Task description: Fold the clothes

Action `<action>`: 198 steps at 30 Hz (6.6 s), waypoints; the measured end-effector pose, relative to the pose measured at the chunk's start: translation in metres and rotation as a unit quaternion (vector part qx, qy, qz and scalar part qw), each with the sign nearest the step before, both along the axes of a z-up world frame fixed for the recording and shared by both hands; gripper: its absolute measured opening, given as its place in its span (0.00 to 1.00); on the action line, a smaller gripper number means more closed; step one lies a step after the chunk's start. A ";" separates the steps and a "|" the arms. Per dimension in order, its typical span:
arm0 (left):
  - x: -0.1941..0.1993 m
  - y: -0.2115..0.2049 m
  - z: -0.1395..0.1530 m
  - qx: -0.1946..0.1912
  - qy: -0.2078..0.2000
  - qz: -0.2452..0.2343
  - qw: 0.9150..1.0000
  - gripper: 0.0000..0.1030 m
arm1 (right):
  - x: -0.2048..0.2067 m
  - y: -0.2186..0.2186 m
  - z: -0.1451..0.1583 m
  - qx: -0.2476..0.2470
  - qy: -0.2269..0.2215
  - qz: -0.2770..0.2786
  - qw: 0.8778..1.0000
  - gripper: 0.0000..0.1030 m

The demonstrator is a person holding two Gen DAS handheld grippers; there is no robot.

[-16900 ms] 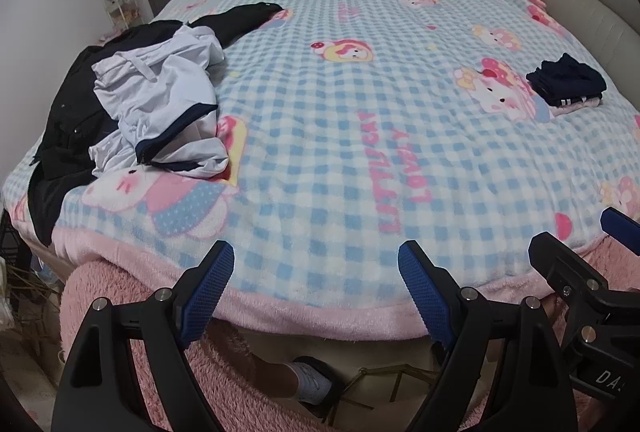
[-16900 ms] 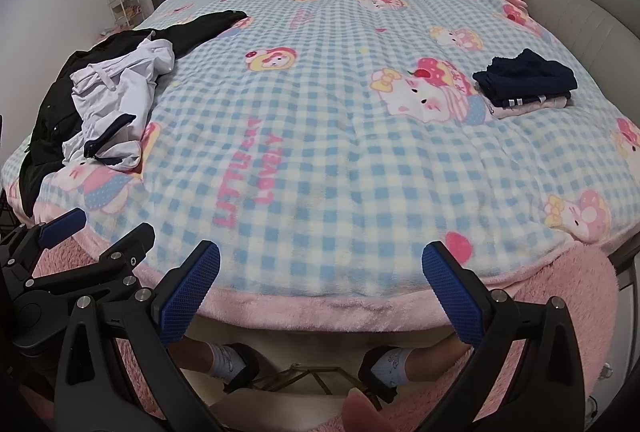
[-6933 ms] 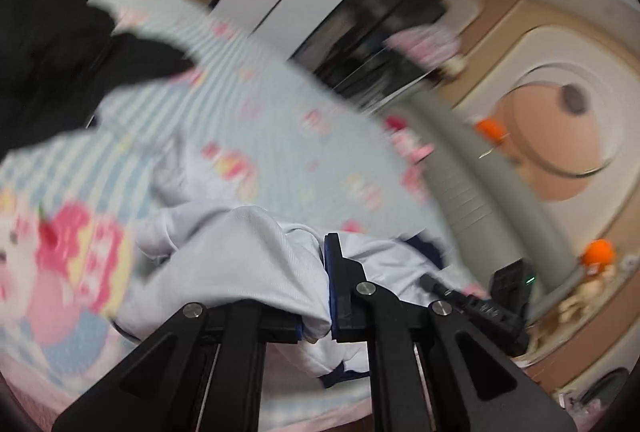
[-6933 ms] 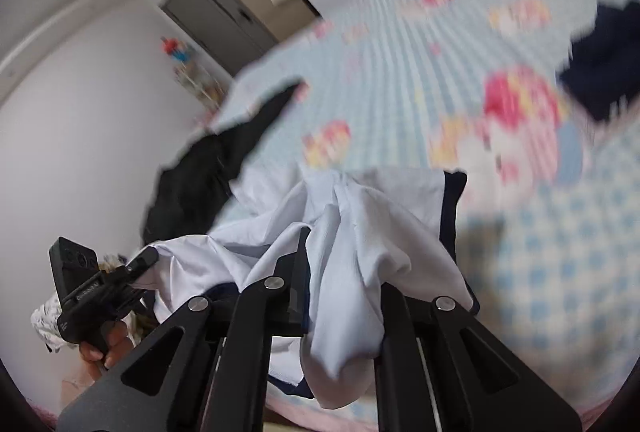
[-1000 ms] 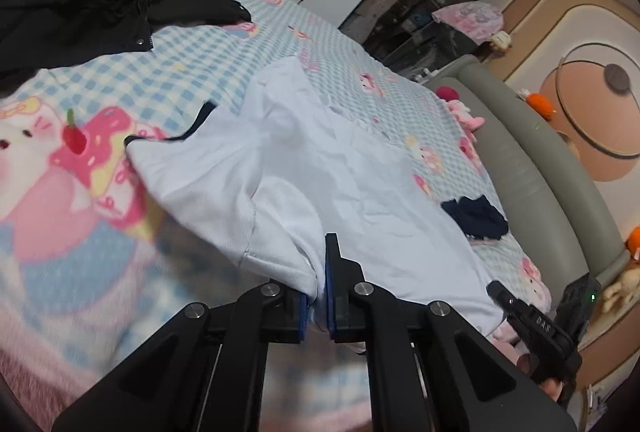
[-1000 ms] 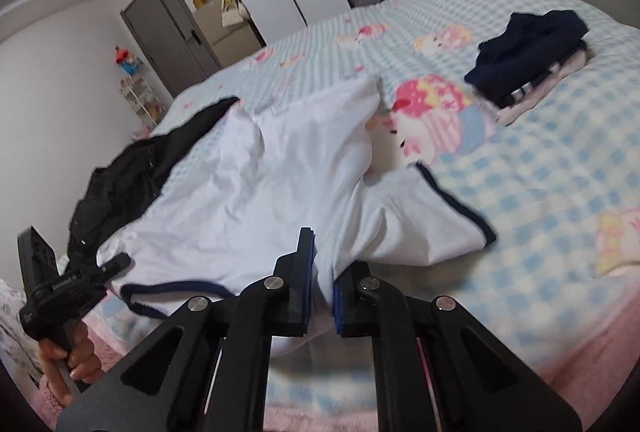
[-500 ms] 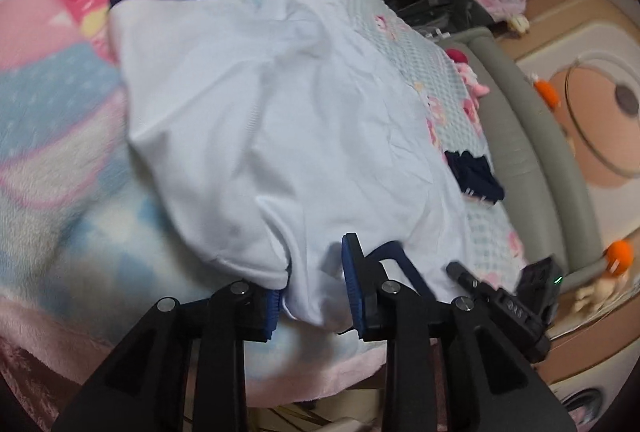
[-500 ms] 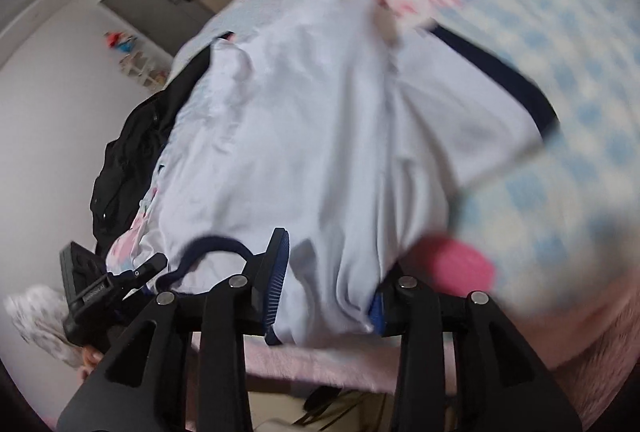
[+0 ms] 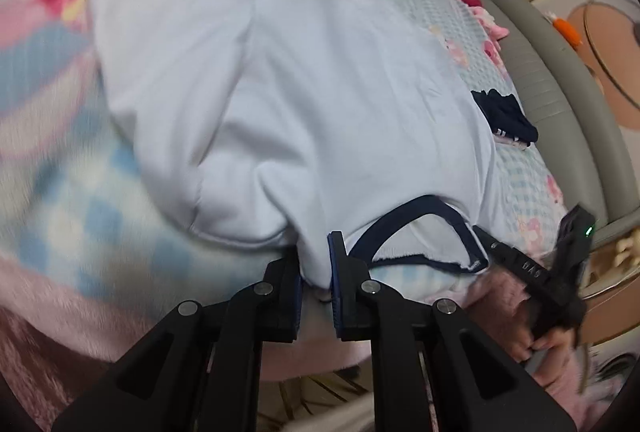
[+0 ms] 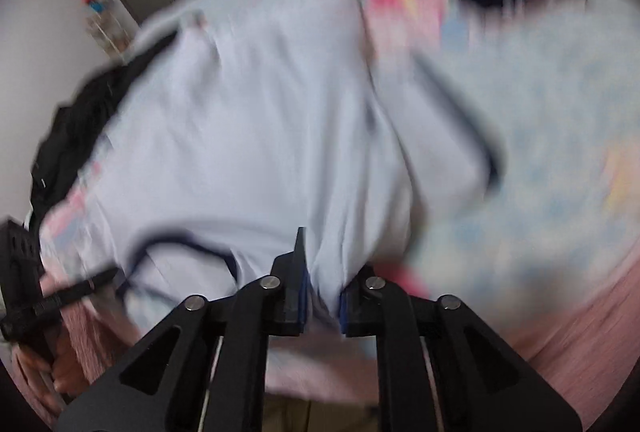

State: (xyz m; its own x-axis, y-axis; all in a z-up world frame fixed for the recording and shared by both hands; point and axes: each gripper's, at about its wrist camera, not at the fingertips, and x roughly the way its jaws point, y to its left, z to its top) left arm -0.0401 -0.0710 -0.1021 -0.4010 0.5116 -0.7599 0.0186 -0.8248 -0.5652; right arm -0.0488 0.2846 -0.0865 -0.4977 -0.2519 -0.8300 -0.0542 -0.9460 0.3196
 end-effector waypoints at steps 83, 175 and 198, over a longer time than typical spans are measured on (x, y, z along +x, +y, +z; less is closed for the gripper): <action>-0.396 0.020 0.077 -0.244 -0.011 0.010 0.970 0.57 | -0.349 0.048 0.052 0.111 -0.072 0.005 0.991 0.55; -0.402 -0.035 0.049 -0.220 0.009 -0.011 0.975 0.45 | -0.461 -0.248 -0.020 0.006 -0.117 0.289 0.950 0.35; -0.438 -0.072 0.068 -0.136 -0.010 0.003 0.991 0.44 | -0.397 0.023 0.001 0.115 -0.126 -0.033 0.985 0.52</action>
